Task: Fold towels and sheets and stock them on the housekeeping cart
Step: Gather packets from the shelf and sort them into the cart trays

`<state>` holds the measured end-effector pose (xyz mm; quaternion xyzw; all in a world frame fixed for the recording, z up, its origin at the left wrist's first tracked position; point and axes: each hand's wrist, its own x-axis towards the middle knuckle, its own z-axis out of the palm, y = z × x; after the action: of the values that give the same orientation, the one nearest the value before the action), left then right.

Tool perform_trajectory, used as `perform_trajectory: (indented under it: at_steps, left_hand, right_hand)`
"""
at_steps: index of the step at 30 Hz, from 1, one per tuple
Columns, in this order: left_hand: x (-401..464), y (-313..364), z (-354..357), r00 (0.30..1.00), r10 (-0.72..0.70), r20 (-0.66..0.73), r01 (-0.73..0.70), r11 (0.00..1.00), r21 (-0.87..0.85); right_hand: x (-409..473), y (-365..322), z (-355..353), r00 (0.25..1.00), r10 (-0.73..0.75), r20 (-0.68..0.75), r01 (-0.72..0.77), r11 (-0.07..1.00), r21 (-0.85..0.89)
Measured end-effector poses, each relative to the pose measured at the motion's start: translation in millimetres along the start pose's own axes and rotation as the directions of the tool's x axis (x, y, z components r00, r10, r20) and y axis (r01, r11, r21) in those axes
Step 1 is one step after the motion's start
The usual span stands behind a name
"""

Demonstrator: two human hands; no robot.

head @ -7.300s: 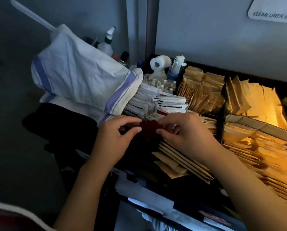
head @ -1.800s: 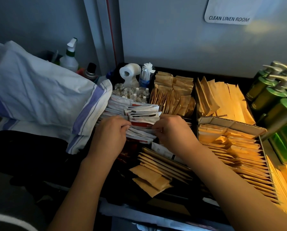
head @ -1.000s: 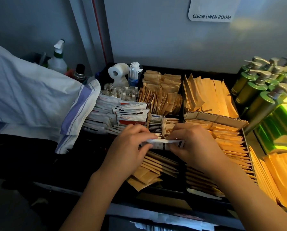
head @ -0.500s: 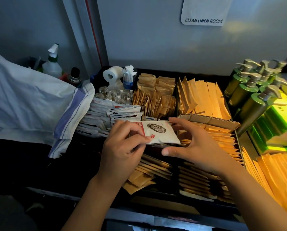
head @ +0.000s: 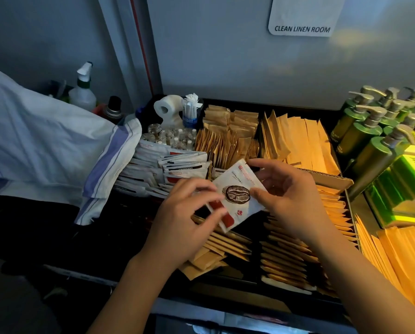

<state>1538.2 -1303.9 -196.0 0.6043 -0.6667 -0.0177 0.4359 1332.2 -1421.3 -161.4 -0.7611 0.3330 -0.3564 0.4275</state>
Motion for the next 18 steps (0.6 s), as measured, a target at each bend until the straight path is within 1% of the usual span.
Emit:
perform_trajectory:
  at_steps: [2, 5, 8, 10, 13, 16, 18]
  left_hand:
    - [4.5, 0.1, -3.4, 0.998, -0.054, -0.035, 0.054, 0.999, 0.003]
    - [14.4, 0.8, -10.0, 0.99, -0.143, 0.001, 0.143, 0.99, 0.004]
    - [24.6, -1.0, -18.3, 0.991, -0.12, -0.057, 0.121, 0.993, 0.016]
    - [31.6, -4.6, -27.8, 0.984, -0.136, -0.111, 0.131, 0.99, -0.052]
    - [43.9, -10.5, -42.4, 0.96, -0.219, -0.175, 0.185, 0.964, -0.192]
    - [53.0, -19.7, -50.8, 0.954, -0.244, -0.173, 0.212, 0.96, -0.185]
    - [54.2, -27.9, -55.8, 0.95, -0.26, -0.172, 0.227, 0.955, -0.191]
  right_hand:
    - [0.5, -6.6, 2.4, 0.996, -0.075, 0.037, 0.077, 0.995, -0.058]
    - [2.0, -19.3, 8.6, 0.979, -0.18, 0.093, 0.194, 0.966, -0.171]
    - [6.3, -30.3, 11.9, 0.957, -0.278, 0.086, 0.29, 0.929, -0.231]
    - [12.1, -33.7, 13.1, 0.953, -0.297, 0.063, 0.303, 0.919, -0.253]
    - [24.5, -35.0, 18.7, 0.966, -0.254, 0.041, 0.254, 0.917, -0.309]
    - [37.9, -37.8, 29.4, 0.96, -0.279, 0.009, 0.266, 0.902, -0.341]
    - [45.5, -40.4, 37.2, 0.959, -0.284, -0.001, 0.268, 0.906, -0.326]
